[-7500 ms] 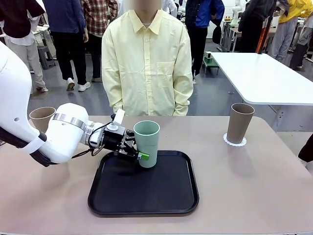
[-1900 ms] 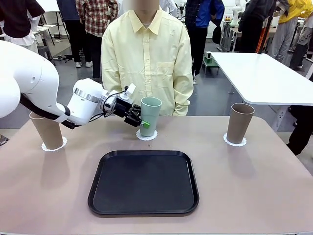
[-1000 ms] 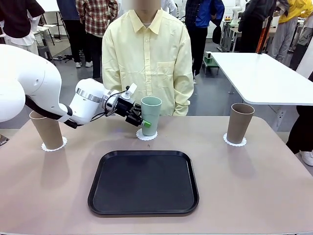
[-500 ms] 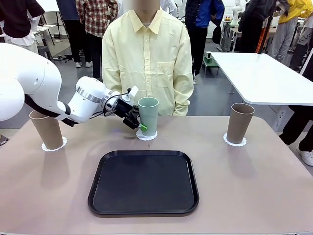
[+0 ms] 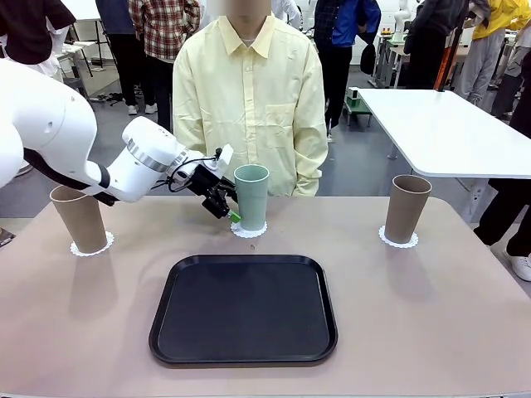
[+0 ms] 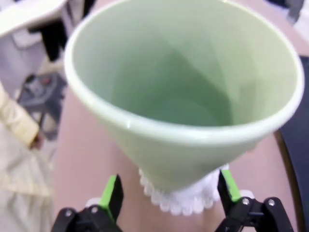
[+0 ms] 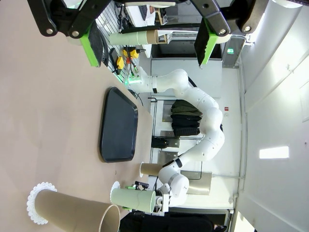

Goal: Place coasters on the table and set cups on them.
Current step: Take one Reusable plastic cup from the Flat Tray and place it on a coaster set by the human.

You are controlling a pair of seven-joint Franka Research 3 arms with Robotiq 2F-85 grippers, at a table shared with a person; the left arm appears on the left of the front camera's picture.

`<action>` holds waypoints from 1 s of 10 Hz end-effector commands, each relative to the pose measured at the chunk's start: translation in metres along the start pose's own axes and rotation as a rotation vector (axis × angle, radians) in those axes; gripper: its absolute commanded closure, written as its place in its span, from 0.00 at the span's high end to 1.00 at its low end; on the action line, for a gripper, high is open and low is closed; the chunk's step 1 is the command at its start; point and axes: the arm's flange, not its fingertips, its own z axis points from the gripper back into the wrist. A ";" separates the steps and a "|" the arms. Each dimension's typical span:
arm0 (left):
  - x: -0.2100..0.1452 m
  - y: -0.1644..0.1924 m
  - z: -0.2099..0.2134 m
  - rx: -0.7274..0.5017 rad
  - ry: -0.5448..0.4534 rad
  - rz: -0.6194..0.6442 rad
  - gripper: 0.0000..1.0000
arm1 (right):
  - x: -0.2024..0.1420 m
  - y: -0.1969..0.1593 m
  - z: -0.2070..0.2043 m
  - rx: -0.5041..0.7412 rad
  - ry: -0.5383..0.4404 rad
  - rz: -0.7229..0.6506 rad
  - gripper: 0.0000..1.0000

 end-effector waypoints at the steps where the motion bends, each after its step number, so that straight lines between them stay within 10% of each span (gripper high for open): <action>1: 0.005 -0.021 0.015 0.043 0.174 0.067 1.00 | -0.001 0.000 0.001 -0.003 0.004 -0.002 1.00; 10: 0.102 -0.196 0.157 0.282 0.567 0.189 1.00 | -0.001 0.000 0.001 -0.003 0.004 -0.002 1.00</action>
